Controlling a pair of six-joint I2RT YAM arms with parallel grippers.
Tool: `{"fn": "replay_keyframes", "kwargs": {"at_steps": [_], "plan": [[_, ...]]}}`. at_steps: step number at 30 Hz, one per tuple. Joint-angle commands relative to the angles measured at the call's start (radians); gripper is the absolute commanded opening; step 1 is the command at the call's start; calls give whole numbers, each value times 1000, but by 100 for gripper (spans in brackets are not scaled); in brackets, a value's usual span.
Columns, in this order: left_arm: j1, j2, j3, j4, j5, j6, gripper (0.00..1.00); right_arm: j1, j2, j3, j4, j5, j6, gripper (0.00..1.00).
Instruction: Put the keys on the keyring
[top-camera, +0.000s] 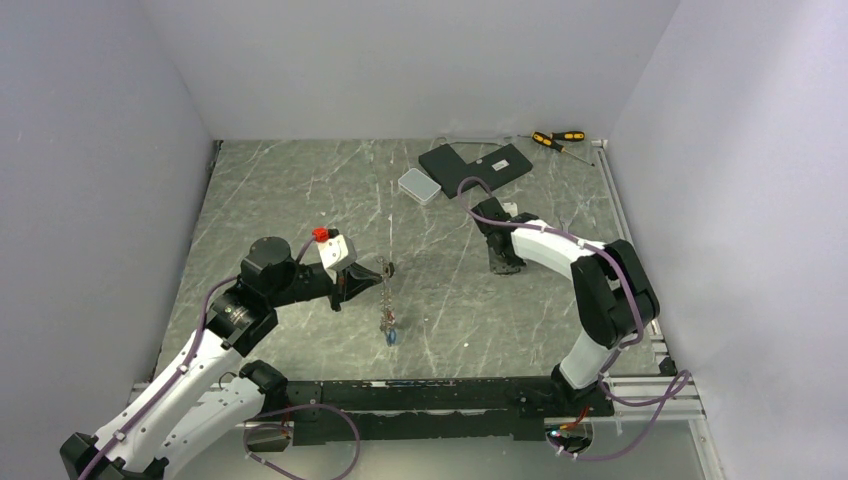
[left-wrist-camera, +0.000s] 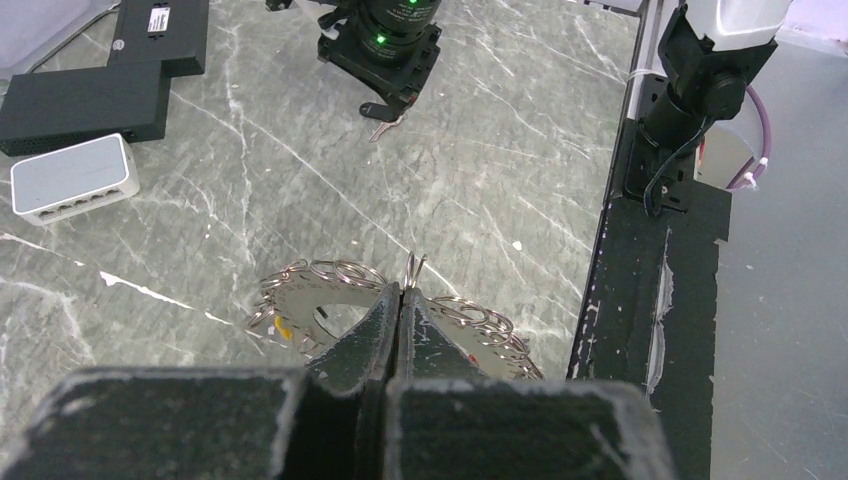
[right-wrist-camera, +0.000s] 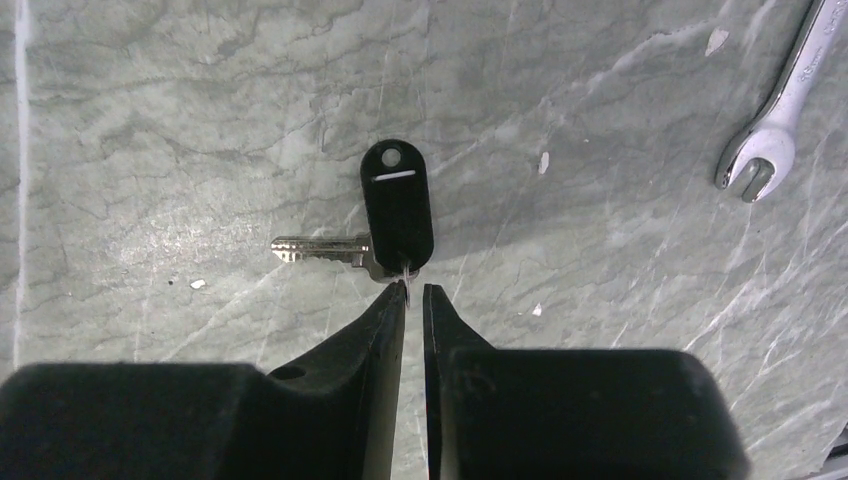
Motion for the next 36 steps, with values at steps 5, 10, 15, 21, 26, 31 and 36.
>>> {"fn": "replay_keyframes", "kwargs": {"at_steps": [5,10,15,21,26,31,36], "plan": [[-4,-5,46,40,1,30,0,3,-43,-31,9,7,-6,16],[-4,-5,46,38,-3,31,0,2,-38,-41,25,-1,-8,14],[-3,-5,46,38,-4,32,0,3,-39,-46,41,-4,-13,9],[-4,-5,46,37,-6,34,0,3,-42,-51,45,-5,-20,0],[-2,-5,46,35,-4,35,0,3,-112,-69,65,-9,-46,0],[-4,-6,48,33,-5,39,0,6,-216,-72,83,-50,-99,0],[-4,-6,49,30,-7,43,0,11,-334,-86,115,-86,-140,0]]}}
